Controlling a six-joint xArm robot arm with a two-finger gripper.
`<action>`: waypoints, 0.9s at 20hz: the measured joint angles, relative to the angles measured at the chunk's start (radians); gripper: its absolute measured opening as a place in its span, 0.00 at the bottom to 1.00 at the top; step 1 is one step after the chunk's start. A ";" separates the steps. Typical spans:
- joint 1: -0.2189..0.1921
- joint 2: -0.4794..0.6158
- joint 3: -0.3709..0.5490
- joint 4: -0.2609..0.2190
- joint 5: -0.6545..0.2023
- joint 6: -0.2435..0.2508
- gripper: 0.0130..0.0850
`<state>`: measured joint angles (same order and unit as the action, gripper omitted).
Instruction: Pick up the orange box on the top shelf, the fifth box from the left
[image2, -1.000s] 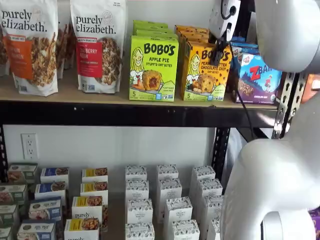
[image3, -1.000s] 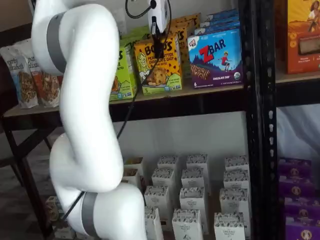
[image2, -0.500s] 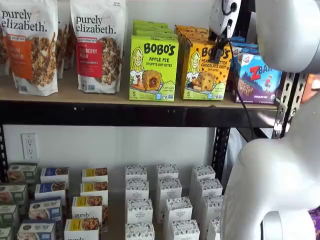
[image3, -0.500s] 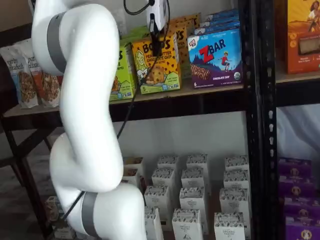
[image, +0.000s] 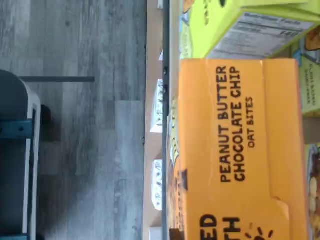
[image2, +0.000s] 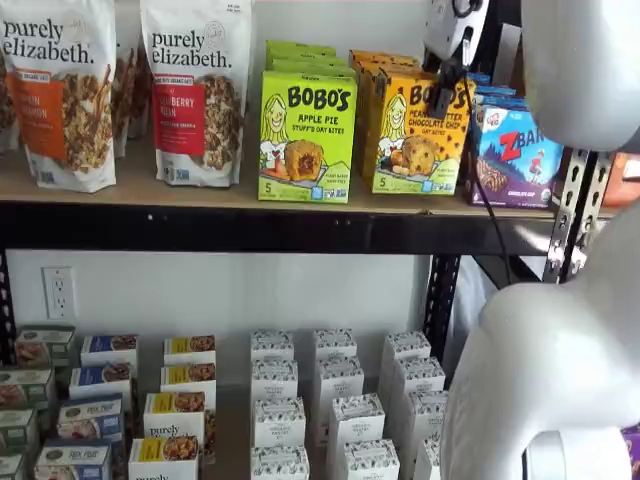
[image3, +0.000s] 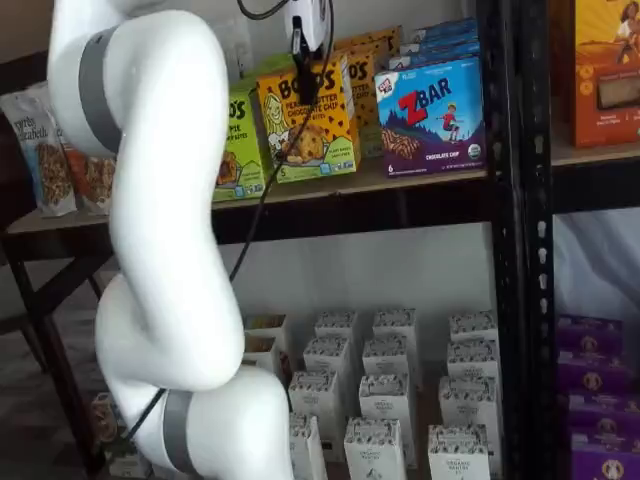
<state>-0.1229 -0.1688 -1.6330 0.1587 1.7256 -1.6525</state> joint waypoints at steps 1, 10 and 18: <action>-0.002 -0.011 0.009 -0.003 0.003 -0.002 0.11; -0.065 -0.165 0.145 -0.019 0.045 -0.065 0.11; -0.141 -0.299 0.276 -0.030 0.077 -0.143 0.11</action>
<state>-0.2642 -0.4681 -1.3568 0.1283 1.8024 -1.7953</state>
